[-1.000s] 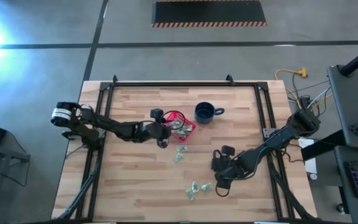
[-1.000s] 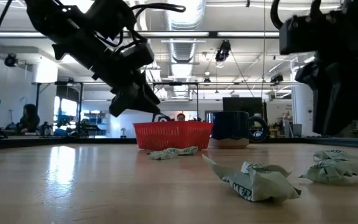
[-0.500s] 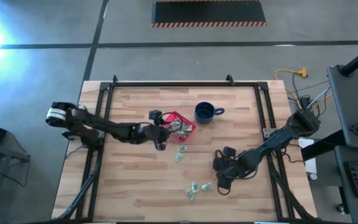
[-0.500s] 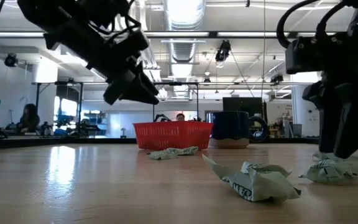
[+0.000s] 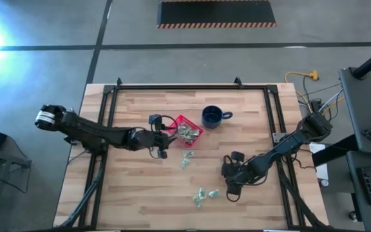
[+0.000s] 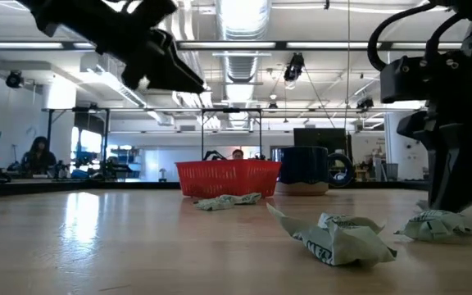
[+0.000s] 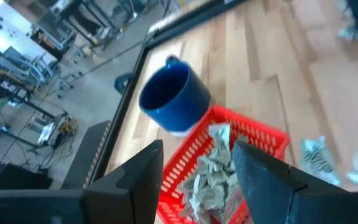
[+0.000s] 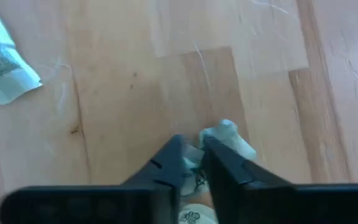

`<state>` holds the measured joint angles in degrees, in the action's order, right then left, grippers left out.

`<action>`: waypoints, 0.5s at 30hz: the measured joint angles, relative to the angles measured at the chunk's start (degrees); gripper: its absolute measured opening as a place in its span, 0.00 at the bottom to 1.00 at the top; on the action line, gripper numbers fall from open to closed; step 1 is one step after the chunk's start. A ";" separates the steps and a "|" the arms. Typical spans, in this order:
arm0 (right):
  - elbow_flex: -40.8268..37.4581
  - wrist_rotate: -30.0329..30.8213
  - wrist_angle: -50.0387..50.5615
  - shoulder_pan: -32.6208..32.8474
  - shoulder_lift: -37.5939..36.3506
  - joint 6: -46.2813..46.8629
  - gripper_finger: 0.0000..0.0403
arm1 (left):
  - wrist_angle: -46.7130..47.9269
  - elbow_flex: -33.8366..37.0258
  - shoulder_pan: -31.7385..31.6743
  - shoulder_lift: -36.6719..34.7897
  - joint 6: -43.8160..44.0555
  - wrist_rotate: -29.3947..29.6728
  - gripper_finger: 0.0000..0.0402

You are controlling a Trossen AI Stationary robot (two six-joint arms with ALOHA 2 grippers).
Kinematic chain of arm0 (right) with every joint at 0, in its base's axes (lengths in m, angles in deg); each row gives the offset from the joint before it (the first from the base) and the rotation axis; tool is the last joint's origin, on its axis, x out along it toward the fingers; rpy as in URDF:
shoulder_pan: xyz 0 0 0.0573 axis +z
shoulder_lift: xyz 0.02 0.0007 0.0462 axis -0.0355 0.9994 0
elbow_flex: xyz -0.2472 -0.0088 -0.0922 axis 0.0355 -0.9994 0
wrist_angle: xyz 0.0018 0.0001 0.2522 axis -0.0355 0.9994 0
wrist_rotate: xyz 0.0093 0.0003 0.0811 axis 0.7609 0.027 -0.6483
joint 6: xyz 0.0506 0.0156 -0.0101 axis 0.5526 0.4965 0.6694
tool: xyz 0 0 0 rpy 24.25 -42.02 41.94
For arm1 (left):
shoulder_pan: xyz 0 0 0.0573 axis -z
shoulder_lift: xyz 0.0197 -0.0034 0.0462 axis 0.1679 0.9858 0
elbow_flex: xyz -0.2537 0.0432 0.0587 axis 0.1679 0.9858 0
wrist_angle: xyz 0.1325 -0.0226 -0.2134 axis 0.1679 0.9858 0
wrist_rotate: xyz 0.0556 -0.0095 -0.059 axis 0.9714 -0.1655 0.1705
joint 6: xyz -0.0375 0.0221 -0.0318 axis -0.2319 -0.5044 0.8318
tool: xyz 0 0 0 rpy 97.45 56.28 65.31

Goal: Pick and place items into bin
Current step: Put the stevia packet into the bin

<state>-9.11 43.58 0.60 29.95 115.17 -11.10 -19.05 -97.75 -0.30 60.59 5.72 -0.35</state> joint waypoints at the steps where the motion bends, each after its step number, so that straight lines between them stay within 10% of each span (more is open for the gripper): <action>1: 0.22 -0.16 -0.04 0.00 0.00 -0.76 0.09 | 0.27 0.00 0.46 -0.68 0.00 0.00 0.45; 15: 7.74 11.60 -0.24 -0.35 0.00 -18.44 0.02 | 16.85 0.11 7.21 -7.29 12.12 -0.68 0.45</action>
<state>-1.36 55.17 0.37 29.60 115.17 -29.54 -2.21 -97.65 6.91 53.30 17.84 -1.03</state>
